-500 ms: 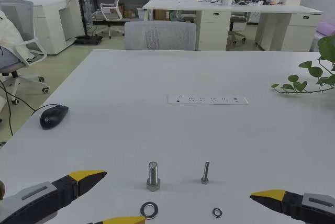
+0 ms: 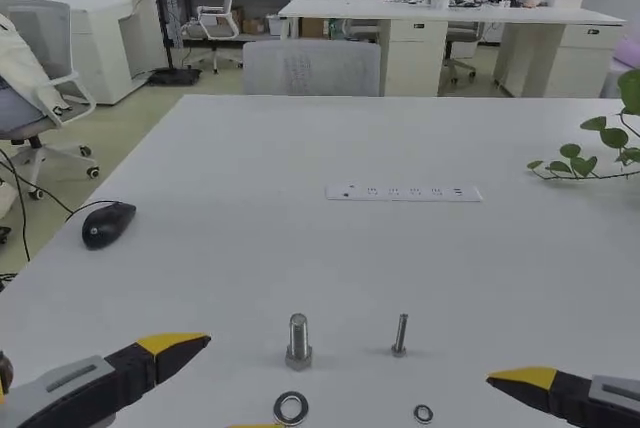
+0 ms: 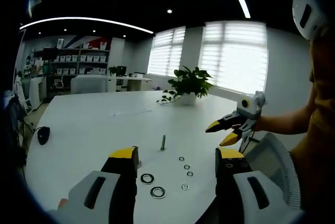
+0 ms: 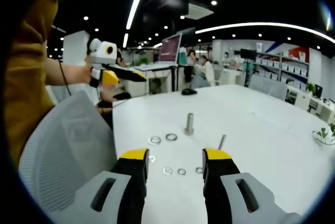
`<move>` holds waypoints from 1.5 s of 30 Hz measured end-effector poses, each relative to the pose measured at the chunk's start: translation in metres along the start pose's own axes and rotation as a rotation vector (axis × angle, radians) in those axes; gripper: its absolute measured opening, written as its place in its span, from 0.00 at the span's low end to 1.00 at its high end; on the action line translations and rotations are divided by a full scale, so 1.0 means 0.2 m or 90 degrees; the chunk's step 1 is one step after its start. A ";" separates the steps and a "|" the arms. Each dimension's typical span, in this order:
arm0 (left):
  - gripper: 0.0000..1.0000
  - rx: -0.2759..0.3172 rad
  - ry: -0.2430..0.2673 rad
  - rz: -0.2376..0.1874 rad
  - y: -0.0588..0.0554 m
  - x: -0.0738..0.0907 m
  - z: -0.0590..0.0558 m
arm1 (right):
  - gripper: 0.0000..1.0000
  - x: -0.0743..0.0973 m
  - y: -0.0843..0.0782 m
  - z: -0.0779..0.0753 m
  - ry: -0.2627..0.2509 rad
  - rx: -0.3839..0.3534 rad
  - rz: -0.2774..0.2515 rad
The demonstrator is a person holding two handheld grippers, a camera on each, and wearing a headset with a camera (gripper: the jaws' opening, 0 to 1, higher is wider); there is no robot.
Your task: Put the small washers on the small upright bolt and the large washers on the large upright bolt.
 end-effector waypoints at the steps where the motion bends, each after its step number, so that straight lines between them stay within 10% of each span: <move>1: 0.60 0.001 -0.001 0.001 0.00 0.00 0.00 | 0.43 0.00 0.00 0.00 0.001 0.000 0.001; 45: 0.59 0.007 -0.026 -0.008 0.02 -0.05 -0.06 | 0.41 -0.01 -0.05 -0.02 -0.001 0.006 0.029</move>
Point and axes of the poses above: the centre of the closed fingertips' face, and the gripper's own axes: x roughly backward along the fingers, z roughly to its left, y roughly out of its top, the point moved 1 cm from there along x, roughly backward along the fingers, and after that the axes turned 11 degrees about z, right-handed, at the moved point
